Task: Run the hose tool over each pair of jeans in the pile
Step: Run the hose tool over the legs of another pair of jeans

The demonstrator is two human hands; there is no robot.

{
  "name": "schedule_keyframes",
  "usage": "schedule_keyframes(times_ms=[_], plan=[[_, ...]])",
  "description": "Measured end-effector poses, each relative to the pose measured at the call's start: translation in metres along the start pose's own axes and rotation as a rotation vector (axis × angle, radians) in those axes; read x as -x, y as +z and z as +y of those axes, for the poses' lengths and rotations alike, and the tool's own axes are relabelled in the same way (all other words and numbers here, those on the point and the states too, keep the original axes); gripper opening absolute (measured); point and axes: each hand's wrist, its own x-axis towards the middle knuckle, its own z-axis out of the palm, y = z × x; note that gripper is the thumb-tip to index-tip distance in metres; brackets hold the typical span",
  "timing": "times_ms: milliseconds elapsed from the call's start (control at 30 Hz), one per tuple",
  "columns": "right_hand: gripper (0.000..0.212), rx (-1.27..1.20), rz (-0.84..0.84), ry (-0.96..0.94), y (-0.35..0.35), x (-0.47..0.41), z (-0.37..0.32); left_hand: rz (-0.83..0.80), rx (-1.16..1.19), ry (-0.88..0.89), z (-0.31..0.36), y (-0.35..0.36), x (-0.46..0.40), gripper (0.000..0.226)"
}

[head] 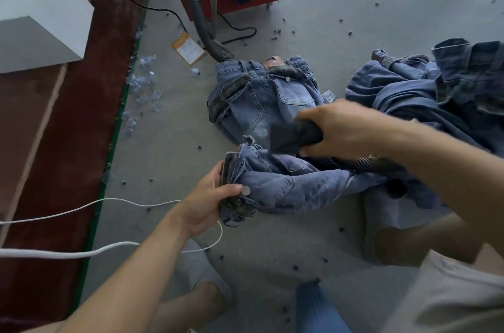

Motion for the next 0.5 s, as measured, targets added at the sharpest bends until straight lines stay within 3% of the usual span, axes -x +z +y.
schedule_keyframes(times_ms=[167,233,300,367,400,433,500], plan=[[0.026,-0.008,-0.003,0.086,-0.015,0.001,0.021,-0.201,-0.389,-0.074,-0.003,-0.017,0.008,0.084],[0.026,-0.023,0.047,0.062,-0.011,0.000,0.015,-0.188,-0.466,-0.120,-0.006,-0.020,0.011,0.081],[0.028,-0.026,0.094,0.043,-0.010,0.000,0.012,0.046,-0.192,-0.089,-0.004,-0.023,0.009,0.063],[0.028,-0.030,0.123,0.033,-0.011,0.000,0.011,0.305,0.354,-0.025,0.002,-0.038,0.004,0.049],[0.028,-0.035,0.132,0.032,-0.011,0.000,0.012,0.382,0.498,-0.016,0.004,-0.045,0.000,0.044],[0.028,-0.042,0.139,0.032,-0.013,0.000,0.012,0.416,0.423,-0.069,0.004,-0.048,-0.001,0.040],[0.028,-0.060,0.145,0.031,-0.016,-0.001,0.011,0.299,-0.185,-0.355,-0.008,-0.036,0.003,0.034]])
